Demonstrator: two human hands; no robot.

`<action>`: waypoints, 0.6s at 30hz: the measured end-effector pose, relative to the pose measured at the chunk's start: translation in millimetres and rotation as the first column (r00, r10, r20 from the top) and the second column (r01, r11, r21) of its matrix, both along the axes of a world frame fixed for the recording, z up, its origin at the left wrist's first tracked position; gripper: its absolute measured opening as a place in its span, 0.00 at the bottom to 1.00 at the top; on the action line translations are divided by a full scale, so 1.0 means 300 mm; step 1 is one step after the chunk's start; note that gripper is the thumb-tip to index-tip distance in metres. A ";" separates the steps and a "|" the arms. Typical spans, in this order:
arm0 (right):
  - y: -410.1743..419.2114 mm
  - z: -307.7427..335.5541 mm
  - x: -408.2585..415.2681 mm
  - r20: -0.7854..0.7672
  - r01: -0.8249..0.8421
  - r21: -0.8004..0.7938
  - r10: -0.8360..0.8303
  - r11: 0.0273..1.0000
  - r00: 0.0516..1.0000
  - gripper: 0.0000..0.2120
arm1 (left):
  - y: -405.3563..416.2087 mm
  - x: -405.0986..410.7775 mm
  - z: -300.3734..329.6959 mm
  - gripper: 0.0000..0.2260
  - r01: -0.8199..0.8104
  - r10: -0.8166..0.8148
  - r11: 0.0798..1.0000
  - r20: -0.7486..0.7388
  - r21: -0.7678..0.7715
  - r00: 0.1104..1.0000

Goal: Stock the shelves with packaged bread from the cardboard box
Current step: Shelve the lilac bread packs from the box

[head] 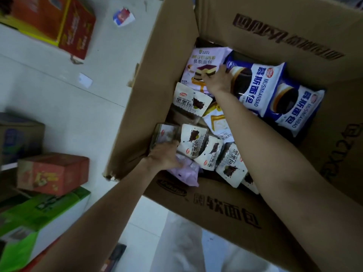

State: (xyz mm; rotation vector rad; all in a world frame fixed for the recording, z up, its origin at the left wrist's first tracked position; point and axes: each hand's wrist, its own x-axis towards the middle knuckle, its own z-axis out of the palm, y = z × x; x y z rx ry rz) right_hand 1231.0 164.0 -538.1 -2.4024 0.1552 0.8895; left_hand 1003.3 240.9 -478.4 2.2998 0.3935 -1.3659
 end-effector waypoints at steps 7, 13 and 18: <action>-0.103 0.099 0.007 -0.081 0.150 0.286 -0.132 0.946 0.988 0.27 | 0.008 -0.028 0.081 0.30 0.144 -0.138 0.989 0.131 -0.038 0.982; -0.335 0.291 -0.147 -0.080 0.214 0.474 -0.200 0.854 0.977 0.32 | 0.008 0.017 0.108 0.14 0.360 -0.371 0.929 0.256 0.091 0.893; -0.513 0.442 -0.264 0.022 0.192 0.447 -0.226 0.874 0.974 0.26 | 0.005 0.043 0.213 0.13 0.315 -0.356 0.935 0.446 0.165 0.821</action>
